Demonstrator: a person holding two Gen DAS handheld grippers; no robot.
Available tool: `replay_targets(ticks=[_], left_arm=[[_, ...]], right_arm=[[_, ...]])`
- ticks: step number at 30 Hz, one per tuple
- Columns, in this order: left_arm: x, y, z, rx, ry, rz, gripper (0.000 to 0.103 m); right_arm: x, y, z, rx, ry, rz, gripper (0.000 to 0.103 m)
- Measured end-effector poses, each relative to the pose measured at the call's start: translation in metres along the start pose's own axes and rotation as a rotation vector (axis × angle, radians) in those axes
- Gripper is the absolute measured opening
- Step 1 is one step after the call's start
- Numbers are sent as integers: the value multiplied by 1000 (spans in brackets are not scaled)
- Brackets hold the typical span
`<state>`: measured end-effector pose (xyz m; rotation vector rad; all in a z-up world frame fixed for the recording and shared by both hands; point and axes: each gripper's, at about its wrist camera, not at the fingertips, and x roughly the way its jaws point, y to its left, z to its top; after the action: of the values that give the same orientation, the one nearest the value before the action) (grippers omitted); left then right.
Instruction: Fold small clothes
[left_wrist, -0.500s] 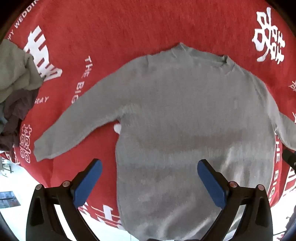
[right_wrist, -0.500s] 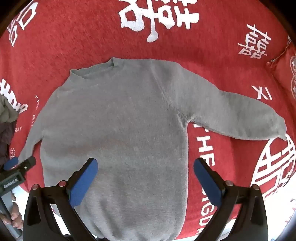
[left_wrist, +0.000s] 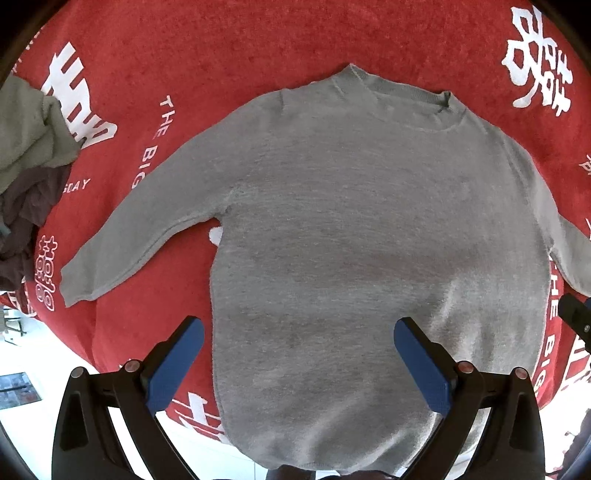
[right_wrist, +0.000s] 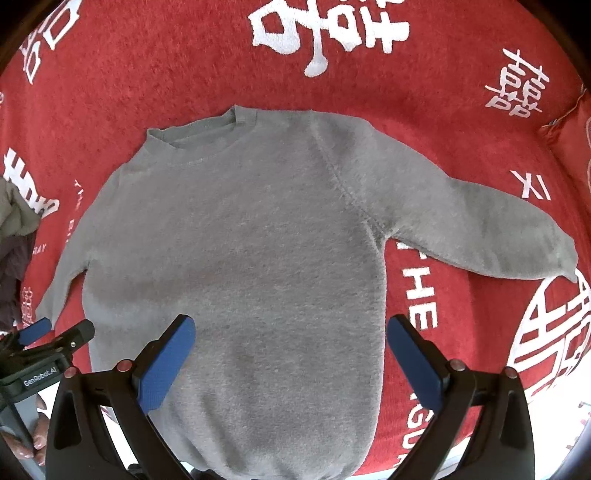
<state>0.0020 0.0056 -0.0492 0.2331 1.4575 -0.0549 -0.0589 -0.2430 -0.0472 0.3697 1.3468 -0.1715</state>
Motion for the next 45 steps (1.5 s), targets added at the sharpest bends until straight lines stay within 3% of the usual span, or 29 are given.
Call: replay_targets(ticks=[9, 10, 13, 19, 28, 32, 45], left_arm=[[1, 3, -1, -13, 6, -2, 103], [0, 3, -1, -11, 4, 0, 103], [0, 5, -1, -10, -1, 9, 103], [4, 9, -3, -24, 10, 12, 103], [4, 10, -5, -26, 13, 6, 103], [4, 10, -6, -33, 14, 10, 103], [6, 14, -6, -47, 13, 18, 103]], right_arm=[[0, -2, 1, -9, 6, 7, 103], [3, 3, -5, -26, -45, -49, 103], [3, 4, -6, -29, -63, -60, 103], [6, 6, -6, -31, 14, -43, 103], [7, 10, -7, -23, -1, -15, 103], [7, 12, -5, -30, 43, -39, 103], [8, 18, -2, -45, -12, -13, 103]])
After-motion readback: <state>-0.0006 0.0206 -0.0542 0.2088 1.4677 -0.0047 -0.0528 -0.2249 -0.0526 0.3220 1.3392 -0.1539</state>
